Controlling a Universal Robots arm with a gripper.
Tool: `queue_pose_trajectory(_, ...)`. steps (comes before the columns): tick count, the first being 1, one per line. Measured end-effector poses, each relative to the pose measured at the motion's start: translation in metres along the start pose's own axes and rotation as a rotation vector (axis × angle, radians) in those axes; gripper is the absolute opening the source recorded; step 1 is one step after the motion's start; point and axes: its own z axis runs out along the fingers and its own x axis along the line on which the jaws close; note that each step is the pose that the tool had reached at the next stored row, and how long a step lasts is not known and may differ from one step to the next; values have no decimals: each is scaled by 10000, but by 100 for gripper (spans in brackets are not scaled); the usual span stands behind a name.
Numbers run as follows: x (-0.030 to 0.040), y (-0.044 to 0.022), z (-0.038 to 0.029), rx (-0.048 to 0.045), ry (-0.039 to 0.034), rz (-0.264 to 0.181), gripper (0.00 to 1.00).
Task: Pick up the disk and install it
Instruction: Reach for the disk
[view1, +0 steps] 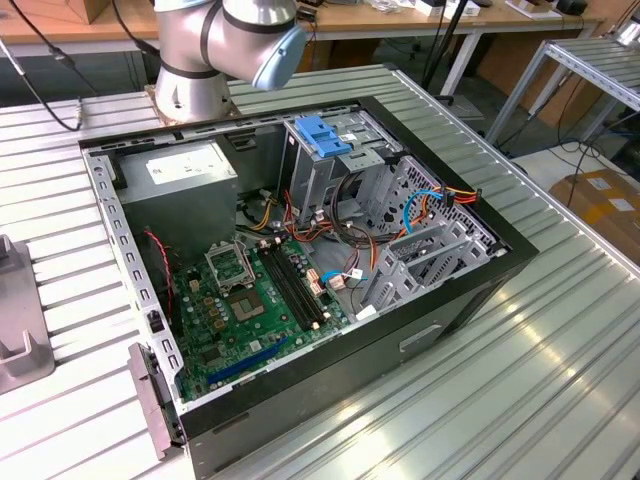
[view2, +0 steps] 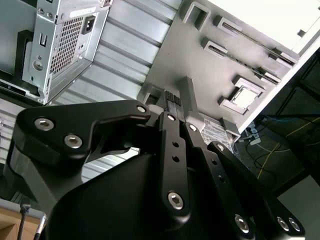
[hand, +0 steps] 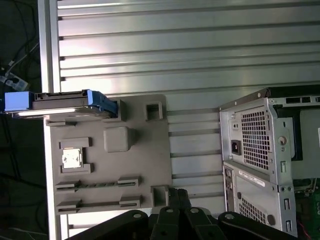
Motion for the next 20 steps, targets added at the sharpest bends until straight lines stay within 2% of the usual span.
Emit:
queue_pose_trajectory(4, 124, -8, 2, 1, 1, 1, 10)
queue_pose_trajectory(10, 390, 6, 16, 0, 0, 1, 10)
queue_pose_trajectory(13, 495, 43, 29, 0, 0, -1, 10)
queue_pose_trajectory(15, 590, 95, 41, 0, 0, 1, 10)
queue_pose_trajectory(20, 732, 169, 51, -11, 1, 1, 10)
